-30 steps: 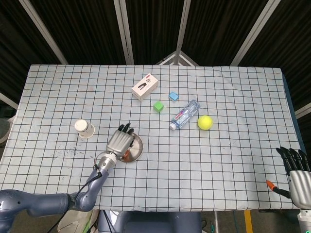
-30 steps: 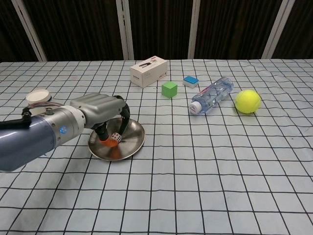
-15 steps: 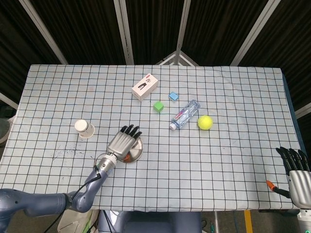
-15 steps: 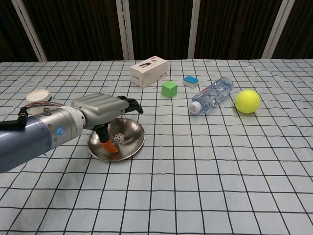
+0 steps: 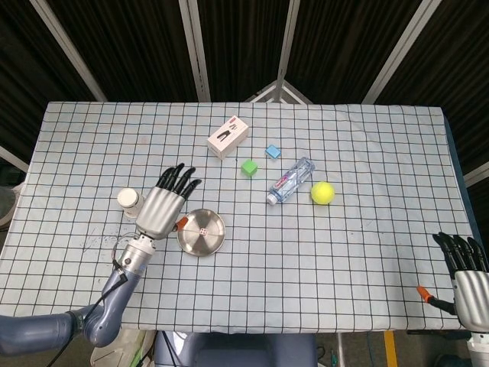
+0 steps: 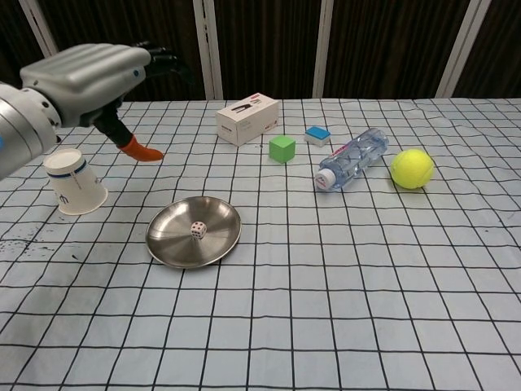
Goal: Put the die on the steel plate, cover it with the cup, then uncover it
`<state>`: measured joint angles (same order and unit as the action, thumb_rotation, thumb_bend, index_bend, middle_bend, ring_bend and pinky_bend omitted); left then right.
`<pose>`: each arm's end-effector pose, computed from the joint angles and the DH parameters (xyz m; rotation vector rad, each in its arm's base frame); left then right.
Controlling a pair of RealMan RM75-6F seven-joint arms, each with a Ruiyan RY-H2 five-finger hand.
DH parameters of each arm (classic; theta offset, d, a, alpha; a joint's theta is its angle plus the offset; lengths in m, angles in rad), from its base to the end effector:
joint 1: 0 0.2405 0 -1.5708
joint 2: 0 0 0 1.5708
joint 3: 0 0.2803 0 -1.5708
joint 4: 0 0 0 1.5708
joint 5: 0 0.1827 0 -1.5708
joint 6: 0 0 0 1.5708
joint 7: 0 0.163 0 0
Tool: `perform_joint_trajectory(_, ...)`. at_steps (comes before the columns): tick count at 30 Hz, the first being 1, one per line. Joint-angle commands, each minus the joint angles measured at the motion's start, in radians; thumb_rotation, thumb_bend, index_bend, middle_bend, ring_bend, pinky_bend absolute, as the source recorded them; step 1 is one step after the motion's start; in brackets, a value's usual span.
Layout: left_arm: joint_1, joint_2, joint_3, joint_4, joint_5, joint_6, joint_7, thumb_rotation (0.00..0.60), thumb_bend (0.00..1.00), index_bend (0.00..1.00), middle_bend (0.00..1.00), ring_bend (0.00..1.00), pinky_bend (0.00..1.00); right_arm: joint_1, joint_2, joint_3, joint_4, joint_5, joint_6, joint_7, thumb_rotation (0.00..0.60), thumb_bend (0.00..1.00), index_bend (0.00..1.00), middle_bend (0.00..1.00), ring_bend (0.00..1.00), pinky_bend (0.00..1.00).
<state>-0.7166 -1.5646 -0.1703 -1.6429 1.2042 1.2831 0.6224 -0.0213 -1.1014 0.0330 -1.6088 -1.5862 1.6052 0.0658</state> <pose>-0.1217 0.3489 0.0382 -1.7360 -0.6218 -1.0546 -0.3228 -0.1618 0.2103 1.3272 -0.8905 0.9709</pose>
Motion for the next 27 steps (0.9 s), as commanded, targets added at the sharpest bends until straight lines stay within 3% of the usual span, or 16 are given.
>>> perform_joint_trajectory(1,0.026,0.131,-0.036,-0.081,-0.185,-0.062,0.054,0.600,0.26,0.18,0.07,0.00,0.11,-0.002,0.002,-0.001,-0.005,0.001,0.001,-0.004,0.600,0.13,0.12,0.14,0.10,0.03)
perform_joint_trajectory(9,-0.052,0.242,-0.083,-0.094,-0.525,-0.162,0.280,0.600,0.26,0.18,0.04,0.00,0.10,0.003,0.003,-0.002,-0.007,0.021,-0.026,-0.014,0.600,0.13,0.12,0.14,0.10,0.03)
perform_joint_trajectory(16,-0.123,0.257,-0.118,-0.090,-0.766,-0.209,0.341,0.600,0.26,0.17,0.09,0.00,0.10,0.010,-0.006,-0.003,0.002,0.034,-0.050,-0.027,0.600,0.13,0.12,0.14,0.10,0.03)
perform_joint_trajectory(21,-0.149,0.259,-0.107,-0.070,-0.836,-0.216,0.359,0.600,0.26,0.16,0.11,0.02,0.13,0.011,-0.008,0.000,0.008,0.043,-0.054,-0.025,0.600,0.13,0.12,0.14,0.10,0.03)
perform_joint_trajectory(27,-0.156,0.245,-0.082,-0.037,-0.843,-0.229,0.343,0.600,0.26,0.11,0.12,0.09,0.22,0.013,-0.013,-0.002,0.013,0.045,-0.062,-0.031,0.600,0.13,0.12,0.14,0.10,0.03)
